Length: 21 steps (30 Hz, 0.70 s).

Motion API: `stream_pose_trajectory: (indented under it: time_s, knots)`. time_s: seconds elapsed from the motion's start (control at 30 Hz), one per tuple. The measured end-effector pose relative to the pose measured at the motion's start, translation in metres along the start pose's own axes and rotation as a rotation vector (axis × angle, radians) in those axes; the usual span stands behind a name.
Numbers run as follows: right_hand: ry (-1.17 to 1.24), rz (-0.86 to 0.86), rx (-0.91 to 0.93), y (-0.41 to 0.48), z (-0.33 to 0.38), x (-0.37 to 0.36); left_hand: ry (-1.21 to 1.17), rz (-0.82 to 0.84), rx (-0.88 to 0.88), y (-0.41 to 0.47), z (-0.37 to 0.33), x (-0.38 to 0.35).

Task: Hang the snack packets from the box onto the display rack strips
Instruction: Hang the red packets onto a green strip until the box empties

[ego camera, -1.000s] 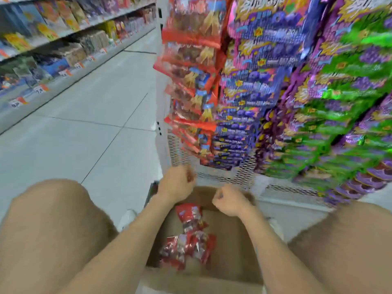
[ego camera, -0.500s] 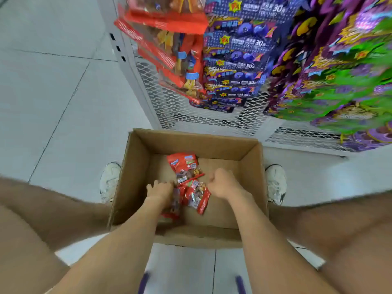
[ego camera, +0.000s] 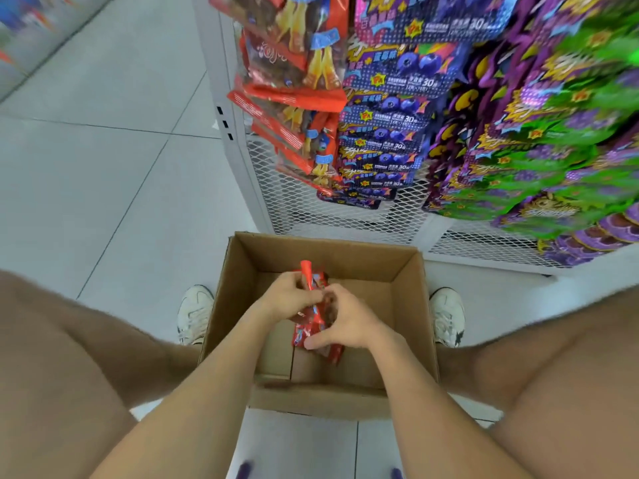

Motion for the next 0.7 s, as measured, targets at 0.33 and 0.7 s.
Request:
stream_pose_trajectory:
  time_s: [0.33,0.7]
  knots:
    - [0.064,-0.250,0.098,-0.046,0.054,0.083,-0.267,-0.256,-0.292,-0.070,-0.113,0.039]
    - [0.584,-0.499,0.300,-0.108,0.123,0.145,-0.419,-0.130,-0.464,-0.151,-0.175,0.051]
Point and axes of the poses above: each hand's wrist, its own y-axis towards the middle knuckle, its own x-axis out of the back of the hand, z = x × y, the point moved 5 cm from there along y, towards the middle knuckle, and after that the axes turned 14 degrees about -y, right-handed, at the moved point
